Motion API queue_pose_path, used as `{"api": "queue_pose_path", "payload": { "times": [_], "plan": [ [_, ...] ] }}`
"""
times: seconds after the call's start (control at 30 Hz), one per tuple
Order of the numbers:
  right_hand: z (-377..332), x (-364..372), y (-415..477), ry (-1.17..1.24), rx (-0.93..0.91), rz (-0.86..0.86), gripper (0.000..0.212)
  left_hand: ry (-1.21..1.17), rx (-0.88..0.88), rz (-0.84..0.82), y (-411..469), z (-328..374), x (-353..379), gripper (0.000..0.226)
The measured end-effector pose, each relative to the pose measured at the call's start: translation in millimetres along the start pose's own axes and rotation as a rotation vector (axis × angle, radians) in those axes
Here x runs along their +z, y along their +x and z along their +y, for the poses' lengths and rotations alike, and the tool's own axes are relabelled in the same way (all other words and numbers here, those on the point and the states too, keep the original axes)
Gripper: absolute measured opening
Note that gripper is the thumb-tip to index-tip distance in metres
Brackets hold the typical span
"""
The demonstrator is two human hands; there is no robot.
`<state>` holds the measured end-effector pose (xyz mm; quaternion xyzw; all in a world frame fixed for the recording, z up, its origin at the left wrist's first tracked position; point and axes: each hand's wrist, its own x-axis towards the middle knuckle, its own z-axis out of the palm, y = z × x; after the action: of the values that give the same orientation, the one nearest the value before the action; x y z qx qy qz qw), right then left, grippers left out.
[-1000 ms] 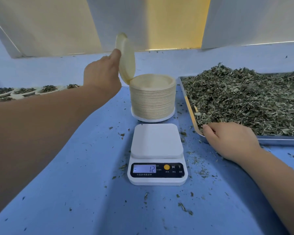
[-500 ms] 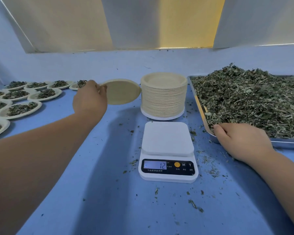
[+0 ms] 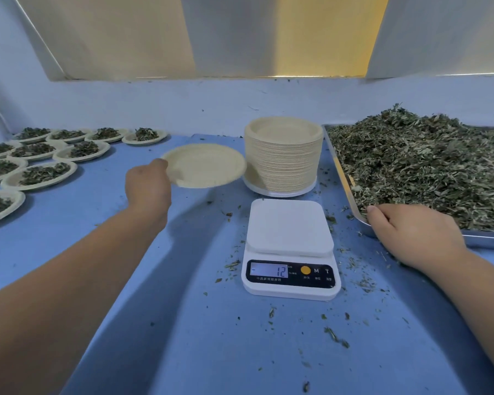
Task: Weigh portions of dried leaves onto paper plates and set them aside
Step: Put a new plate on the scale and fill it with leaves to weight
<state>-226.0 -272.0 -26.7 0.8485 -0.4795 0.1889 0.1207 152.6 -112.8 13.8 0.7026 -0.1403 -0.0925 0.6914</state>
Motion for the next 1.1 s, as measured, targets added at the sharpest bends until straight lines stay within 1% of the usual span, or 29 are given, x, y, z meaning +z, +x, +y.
{"api": "queue_pose_path", "payload": {
  "times": [0.07, 0.17, 0.33, 0.6, 0.77, 0.83, 1.0, 1.1],
  "plan": [
    [0.0, 0.2, -0.1, -0.001, 0.011, 0.0, 0.056, -0.156, -0.124, -0.079, -9.7, -6.2, -4.6, 0.024],
    [-0.3, 0.5, 0.1, -0.005, 0.019, -0.001, 0.056, -0.217, -0.18, -0.194, -27.1, -16.0, -8.2, 0.024],
    [-1.3, -0.4, 0.0, 0.016, 0.026, -0.012, 0.055, -0.163, -0.158, -0.335, -55.8, -20.9, -2.7, 0.022],
    [-1.3, 0.2, -0.4, 0.012, 0.022, 0.006, 0.055, 0.016, -0.112, -0.513, -90.3, -19.7, 20.2, 0.029],
    [-1.5, -0.4, -1.5, 0.016, 0.015, 0.018, 0.053, 0.076, -0.102, -0.549, -100.0, -28.5, 32.1, 0.033],
    [-1.9, -0.5, -1.1, 0.009, 0.022, 0.012, 0.053, 0.097, -0.101, -0.535, -101.7, -32.7, 34.1, 0.032],
    [-1.3, -0.1, -1.6, 0.005, 0.025, 0.021, 0.053, 0.17, 0.0, -0.498, -105.1, -37.5, 37.8, 0.03],
    [-1.3, -0.3, -1.8, 0.0, 0.029, 0.023, 0.052, 0.203, 0.029, -0.48, -105.1, -38.5, 39.0, 0.032]
  ]
}}
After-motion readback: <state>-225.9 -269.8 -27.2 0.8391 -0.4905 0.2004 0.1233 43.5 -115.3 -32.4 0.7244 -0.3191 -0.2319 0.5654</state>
